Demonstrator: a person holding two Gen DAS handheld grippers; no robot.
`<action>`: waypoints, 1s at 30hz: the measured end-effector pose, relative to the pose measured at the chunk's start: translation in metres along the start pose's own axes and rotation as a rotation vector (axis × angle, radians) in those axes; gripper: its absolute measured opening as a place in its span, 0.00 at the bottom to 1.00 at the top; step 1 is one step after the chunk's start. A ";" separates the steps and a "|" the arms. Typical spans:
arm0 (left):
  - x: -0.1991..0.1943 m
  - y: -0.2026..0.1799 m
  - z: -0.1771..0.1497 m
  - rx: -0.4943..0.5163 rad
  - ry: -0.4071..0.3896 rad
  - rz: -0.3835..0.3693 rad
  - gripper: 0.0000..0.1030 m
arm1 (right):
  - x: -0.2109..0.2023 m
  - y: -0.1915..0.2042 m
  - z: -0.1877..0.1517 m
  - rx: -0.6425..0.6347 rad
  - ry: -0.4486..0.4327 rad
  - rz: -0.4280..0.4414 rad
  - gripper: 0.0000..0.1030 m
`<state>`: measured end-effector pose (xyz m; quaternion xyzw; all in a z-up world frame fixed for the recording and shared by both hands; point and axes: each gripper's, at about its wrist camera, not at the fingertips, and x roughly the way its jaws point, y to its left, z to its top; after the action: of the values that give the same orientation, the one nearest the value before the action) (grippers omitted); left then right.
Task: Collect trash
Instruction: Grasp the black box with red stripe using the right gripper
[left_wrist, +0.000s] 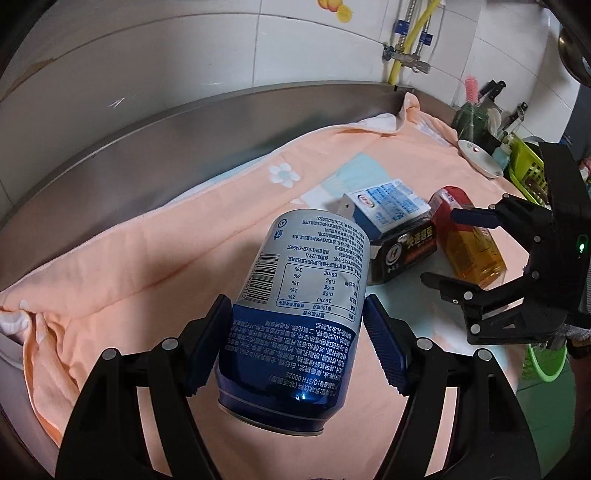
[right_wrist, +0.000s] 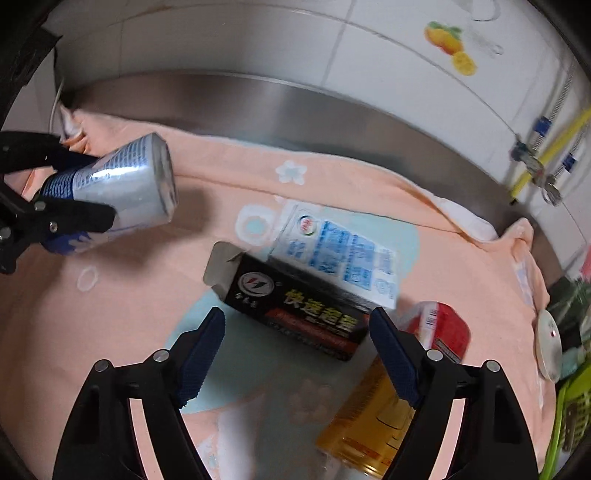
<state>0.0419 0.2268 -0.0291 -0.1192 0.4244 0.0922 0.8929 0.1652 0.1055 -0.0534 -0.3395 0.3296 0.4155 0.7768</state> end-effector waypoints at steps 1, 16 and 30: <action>0.001 0.001 0.000 -0.005 0.003 -0.001 0.70 | 0.003 0.004 0.001 -0.025 0.009 -0.011 0.75; 0.013 0.001 0.000 -0.006 0.021 -0.010 0.70 | 0.028 -0.003 0.007 -0.032 0.045 0.028 0.75; 0.017 0.006 -0.002 -0.024 0.031 -0.013 0.70 | 0.047 -0.030 0.010 0.025 0.087 0.124 0.85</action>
<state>0.0495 0.2325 -0.0448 -0.1339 0.4363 0.0894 0.8853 0.2145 0.1208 -0.0778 -0.3264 0.3888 0.4433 0.7387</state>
